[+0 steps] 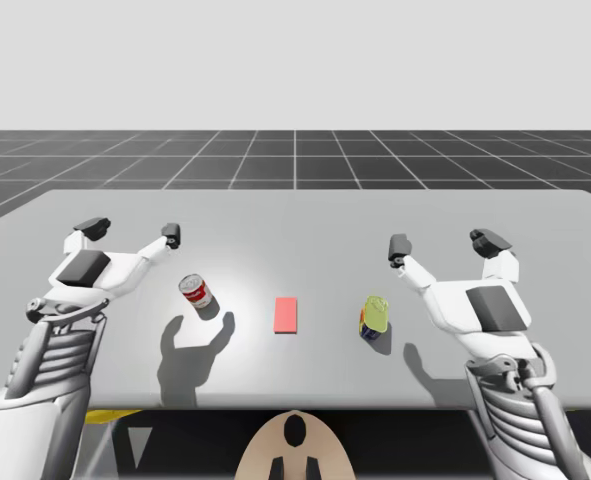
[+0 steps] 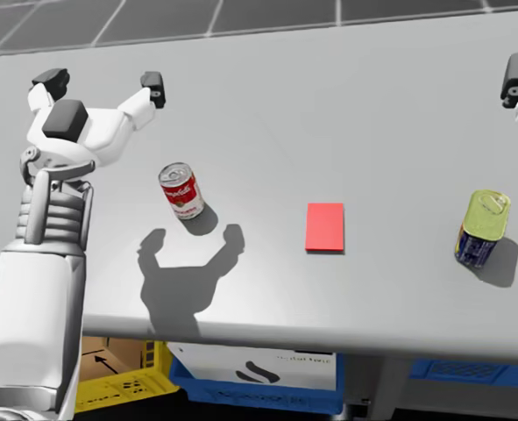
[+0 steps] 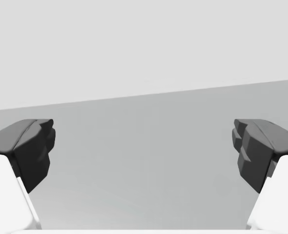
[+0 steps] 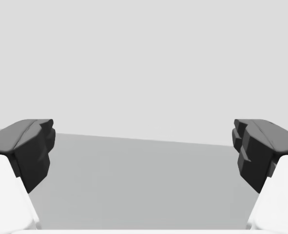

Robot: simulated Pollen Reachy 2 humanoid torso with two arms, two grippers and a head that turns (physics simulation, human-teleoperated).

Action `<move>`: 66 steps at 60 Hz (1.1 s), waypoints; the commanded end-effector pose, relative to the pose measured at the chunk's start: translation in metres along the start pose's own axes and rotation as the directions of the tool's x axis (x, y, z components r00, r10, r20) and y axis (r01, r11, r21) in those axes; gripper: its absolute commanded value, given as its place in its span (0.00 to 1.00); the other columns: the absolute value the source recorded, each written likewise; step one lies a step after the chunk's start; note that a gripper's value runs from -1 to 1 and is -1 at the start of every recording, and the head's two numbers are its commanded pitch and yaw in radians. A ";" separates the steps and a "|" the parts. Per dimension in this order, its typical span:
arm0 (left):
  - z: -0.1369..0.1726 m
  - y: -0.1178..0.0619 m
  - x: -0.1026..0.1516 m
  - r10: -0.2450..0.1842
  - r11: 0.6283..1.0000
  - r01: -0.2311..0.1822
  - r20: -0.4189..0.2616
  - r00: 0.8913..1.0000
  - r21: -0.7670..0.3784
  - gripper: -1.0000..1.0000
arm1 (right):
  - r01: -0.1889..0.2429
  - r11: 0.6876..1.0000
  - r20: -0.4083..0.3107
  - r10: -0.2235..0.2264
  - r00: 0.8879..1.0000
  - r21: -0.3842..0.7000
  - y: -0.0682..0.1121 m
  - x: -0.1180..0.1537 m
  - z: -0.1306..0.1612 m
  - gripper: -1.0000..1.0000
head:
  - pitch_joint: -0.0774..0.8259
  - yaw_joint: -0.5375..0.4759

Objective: Look at the card. If it is red, pick the object on the left. If it is green, pick the object on the right.

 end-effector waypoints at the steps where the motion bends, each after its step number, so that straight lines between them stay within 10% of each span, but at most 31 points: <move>1: 0.000 -0.001 -0.001 0.005 1.000 -0.005 -0.006 1.000 -0.001 0.00 | 0.011 1.000 -0.001 -0.011 1.000 -0.002 0.002 0.000 0.001 0.00 | 0.86 0.81; 35: 0.037 -0.012 0.035 0.093 0.989 -0.102 -0.089 0.992 -0.111 0.00 | 0.010 1.000 -0.024 -0.010 1.000 0.002 0.006 -0.010 0.000 0.00 | 0.81 0.91; 43: 0.068 -0.009 0.047 0.010 0.988 -0.022 -0.075 0.997 -0.151 0.00 | 0.011 1.000 -0.028 -0.011 1.000 -0.001 0.006 -0.012 0.000 0.00 | 0.81 0.91; 66: 0.118 -0.010 -0.043 -0.002 0.980 -0.042 -0.221 0.975 -0.192 0.00 | 0.005 1.000 -0.027 -0.005 1.000 0.002 0.008 -0.014 -0.001 0.00 | 0.80 0.89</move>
